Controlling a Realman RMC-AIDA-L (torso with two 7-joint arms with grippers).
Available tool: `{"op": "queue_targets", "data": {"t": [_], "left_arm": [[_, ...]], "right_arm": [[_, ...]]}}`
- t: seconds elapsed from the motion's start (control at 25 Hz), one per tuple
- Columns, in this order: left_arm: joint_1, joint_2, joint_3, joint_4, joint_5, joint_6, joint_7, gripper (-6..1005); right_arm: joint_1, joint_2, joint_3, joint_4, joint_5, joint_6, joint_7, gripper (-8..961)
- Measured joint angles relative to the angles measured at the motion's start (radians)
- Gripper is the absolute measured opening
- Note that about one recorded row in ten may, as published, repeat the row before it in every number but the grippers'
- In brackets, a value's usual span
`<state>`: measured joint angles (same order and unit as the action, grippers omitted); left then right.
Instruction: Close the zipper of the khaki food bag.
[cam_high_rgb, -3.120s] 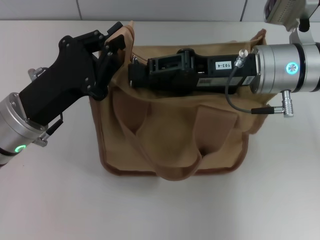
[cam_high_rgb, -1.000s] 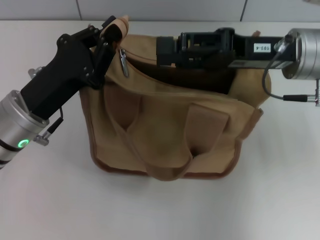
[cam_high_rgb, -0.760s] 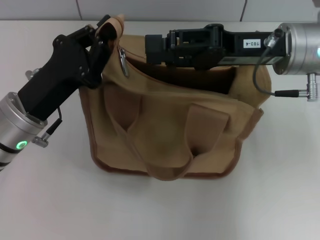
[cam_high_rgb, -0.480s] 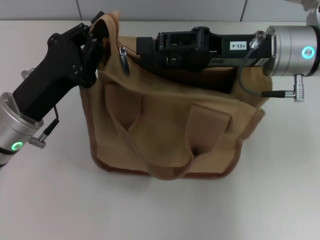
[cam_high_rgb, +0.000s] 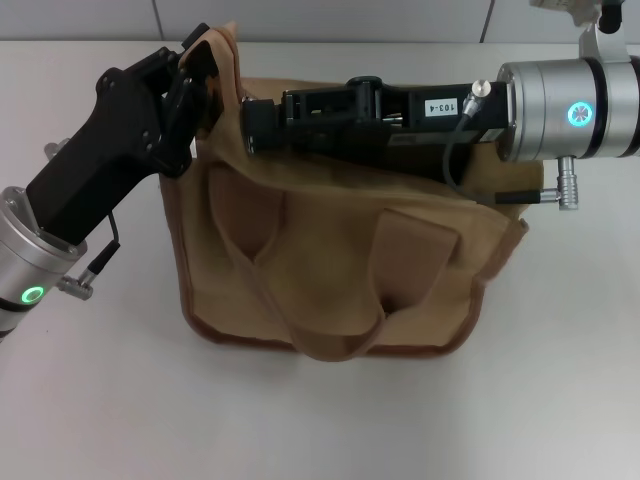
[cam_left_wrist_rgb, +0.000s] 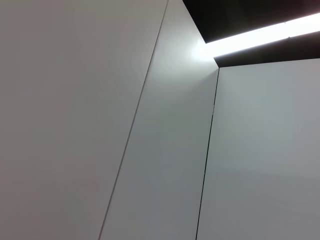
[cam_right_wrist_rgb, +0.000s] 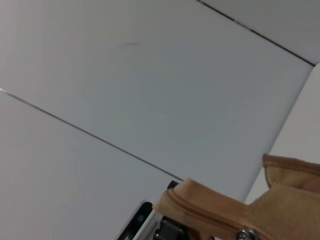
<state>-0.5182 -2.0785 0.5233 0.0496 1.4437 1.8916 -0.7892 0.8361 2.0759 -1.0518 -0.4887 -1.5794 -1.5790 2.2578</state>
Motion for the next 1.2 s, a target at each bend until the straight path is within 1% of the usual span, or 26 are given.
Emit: {"op": "queue_targets", "data": {"t": [0.2, 0.32, 0.56, 0.68, 0.84, 0.92, 1.2], "left_arm": [[-0.001, -0.001, 0.000, -0.001, -0.001, -0.001, 0.000, 64], [-0.006, -0.001, 0.002, -0.006, 0.000, -0.004, -0.001, 65], [-0.009, -0.002, 0.002, -0.010, 0.000, -0.006, -0.001, 66], [-0.014, -0.001, 0.002, -0.010, 0.001, -0.008, -0.001, 66], [-0.015, -0.002, 0.001, -0.010, 0.002, -0.009, -0.001, 67], [-0.015, -0.002, -0.001, -0.009, -0.001, -0.011, -0.001, 67], [-0.018, -0.001, -0.001, -0.010, 0.002, -0.025, -0.001, 69]], "right_arm": [[-0.007, 0.000, 0.002, -0.001, -0.001, 0.007, -0.016, 532], [0.013, 0.005, -0.005, 0.000, -0.001, 0.004, -0.027, 532], [0.024, 0.004, -0.004, -0.002, 0.003, 0.025, -0.031, 530], [0.054, 0.006, -0.018, 0.010, 0.003, 0.022, -0.046, 529], [0.049, 0.004, -0.019, 0.013, 0.013, 0.024, -0.047, 528], [0.040, 0.004, -0.024, 0.014, 0.039, 0.003, -0.057, 528], [0.031, 0.001, -0.020, 0.025, 0.046, 0.000, -0.061, 526]]}}
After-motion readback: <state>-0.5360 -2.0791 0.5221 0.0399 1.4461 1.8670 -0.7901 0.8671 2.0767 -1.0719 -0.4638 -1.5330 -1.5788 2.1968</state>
